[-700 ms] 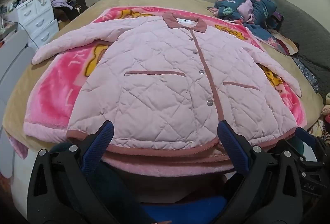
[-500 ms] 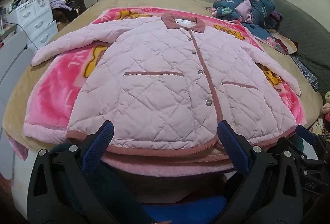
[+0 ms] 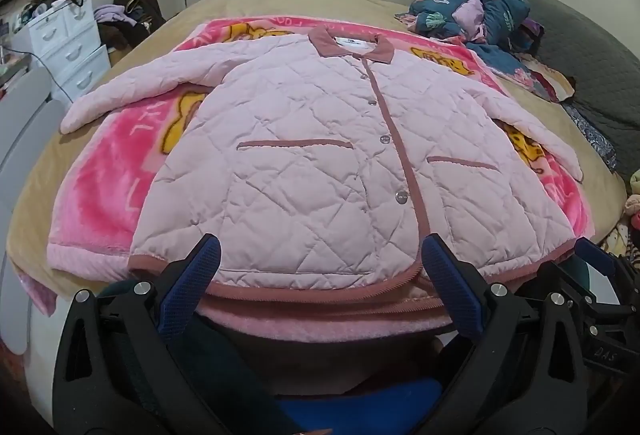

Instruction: Fold large clothes

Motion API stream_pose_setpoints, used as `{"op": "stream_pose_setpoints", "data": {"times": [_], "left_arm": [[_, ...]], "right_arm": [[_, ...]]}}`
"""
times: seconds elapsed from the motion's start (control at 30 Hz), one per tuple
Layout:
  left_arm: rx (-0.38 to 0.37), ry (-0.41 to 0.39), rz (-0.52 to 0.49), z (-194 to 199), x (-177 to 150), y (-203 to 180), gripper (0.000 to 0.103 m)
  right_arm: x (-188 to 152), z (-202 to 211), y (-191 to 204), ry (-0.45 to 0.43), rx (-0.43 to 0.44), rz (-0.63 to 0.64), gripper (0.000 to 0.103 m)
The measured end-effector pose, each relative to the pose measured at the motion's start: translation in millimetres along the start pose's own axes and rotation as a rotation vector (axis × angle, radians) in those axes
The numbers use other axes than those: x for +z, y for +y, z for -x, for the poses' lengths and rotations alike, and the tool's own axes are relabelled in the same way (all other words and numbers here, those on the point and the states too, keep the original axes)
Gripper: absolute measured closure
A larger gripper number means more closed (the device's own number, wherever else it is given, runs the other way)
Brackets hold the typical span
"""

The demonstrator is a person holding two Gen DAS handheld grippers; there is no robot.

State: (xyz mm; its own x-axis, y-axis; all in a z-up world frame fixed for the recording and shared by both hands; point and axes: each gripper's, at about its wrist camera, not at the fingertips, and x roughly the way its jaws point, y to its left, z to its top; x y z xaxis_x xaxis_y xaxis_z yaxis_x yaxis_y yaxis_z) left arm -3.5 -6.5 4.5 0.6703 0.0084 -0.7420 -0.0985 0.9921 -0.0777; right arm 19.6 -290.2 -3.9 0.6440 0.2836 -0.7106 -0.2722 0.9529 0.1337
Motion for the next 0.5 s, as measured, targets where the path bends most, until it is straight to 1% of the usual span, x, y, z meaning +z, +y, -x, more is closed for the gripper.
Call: {"op": "stream_pose_setpoints", "data": {"times": [0.5], "left_arm": [[0.001, 0.0, -0.001, 0.2, 0.2, -0.3, 0.009]], "right_arm": [[0.4, 0.3, 0.5, 0.005, 0.001, 0.001, 0.004]]}}
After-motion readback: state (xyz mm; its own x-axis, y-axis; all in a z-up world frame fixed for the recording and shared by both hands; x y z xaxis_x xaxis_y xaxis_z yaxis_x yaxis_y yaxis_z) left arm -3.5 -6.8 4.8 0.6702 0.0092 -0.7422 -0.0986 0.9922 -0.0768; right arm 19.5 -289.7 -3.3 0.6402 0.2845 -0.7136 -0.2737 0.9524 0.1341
